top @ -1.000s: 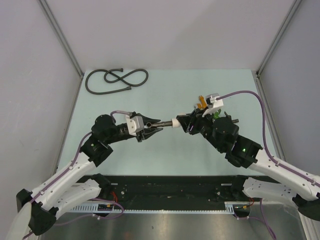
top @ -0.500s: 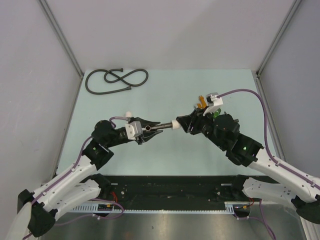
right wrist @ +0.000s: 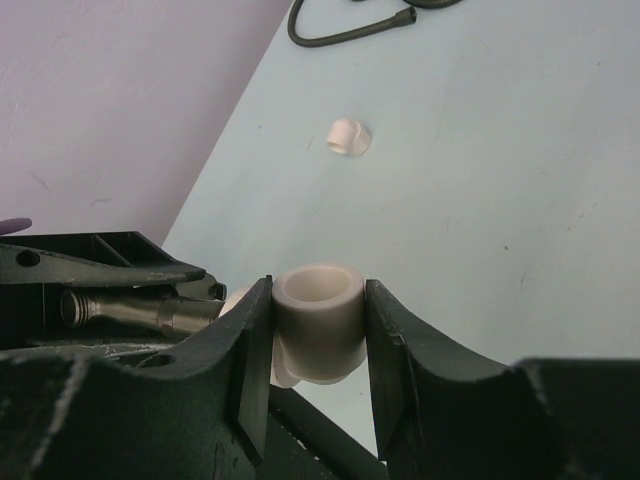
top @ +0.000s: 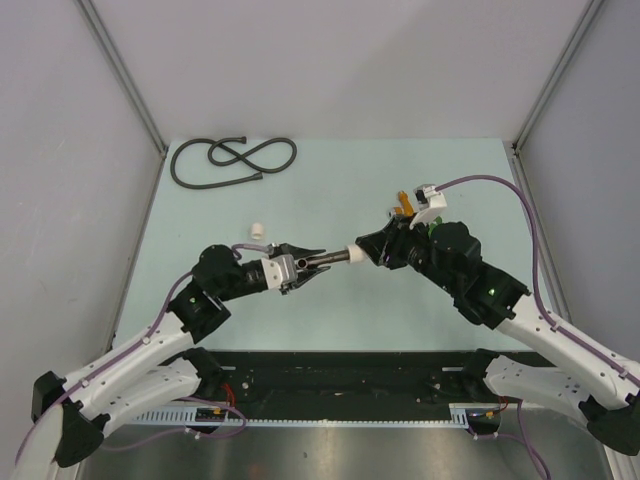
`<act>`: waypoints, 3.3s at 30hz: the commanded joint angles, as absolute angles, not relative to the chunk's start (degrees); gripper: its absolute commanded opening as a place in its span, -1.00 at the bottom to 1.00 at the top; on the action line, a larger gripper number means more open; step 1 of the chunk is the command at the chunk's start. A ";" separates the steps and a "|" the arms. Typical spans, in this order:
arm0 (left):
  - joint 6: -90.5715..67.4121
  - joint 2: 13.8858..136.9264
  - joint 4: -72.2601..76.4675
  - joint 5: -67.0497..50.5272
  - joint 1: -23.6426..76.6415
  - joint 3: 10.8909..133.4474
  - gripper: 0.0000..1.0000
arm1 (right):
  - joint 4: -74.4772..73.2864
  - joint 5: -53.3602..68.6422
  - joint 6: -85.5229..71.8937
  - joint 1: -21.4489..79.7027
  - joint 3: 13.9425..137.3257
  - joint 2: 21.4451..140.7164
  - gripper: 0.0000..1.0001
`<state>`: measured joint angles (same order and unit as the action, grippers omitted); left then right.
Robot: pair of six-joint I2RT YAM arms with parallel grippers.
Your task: Install the water faucets
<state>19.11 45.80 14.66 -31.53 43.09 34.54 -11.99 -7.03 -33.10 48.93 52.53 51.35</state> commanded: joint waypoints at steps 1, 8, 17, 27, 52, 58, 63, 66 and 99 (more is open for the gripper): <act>28.91 44.39 12.14 -32.08 45.96 37.52 -1.00 | -8.35 -3.34 -36.03 48.08 55.28 51.59 -1.00; 35.32 44.56 6.42 -31.46 46.67 40.43 -1.00 | -8.96 0.95 -37.17 46.15 55.37 52.12 -1.00; 32.09 44.12 7.64 -31.64 46.67 39.47 -1.00 | -8.79 2.72 -37.53 44.65 55.37 52.38 -1.00; 22.33 44.82 21.43 -30.32 46.67 32.88 -1.00 | -9.32 2.72 -37.62 43.42 55.46 53.09 -0.57; 5.12 55.70 49.70 -20.49 46.67 18.21 -1.00 | -11.86 -2.72 -35.42 41.40 55.28 58.78 -0.49; -10.15 66.86 65.01 -13.19 43.25 12.49 -1.00 | -10.11 -4.83 -33.23 40.43 53.09 63.01 -0.52; -21.51 68.73 64.00 -10.72 38.77 11.34 -1.00 | -13.09 -8.60 -28.22 39.47 52.03 64.60 -0.12; -23.37 64.45 54.01 -9.76 37.53 12.47 -1.00 | -17.74 -12.02 -26.28 38.07 51.59 65.48 0.06; -32.96 46.93 34.10 -22.32 33.58 16.70 -1.00 | -21.98 6.07 -29.17 12.28 38.14 75.59 0.41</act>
<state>-30.92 48.31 30.65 -20.01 34.20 14.06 -24.43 3.70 -27.14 5.69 38.26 75.46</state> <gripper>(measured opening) 0.365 0.710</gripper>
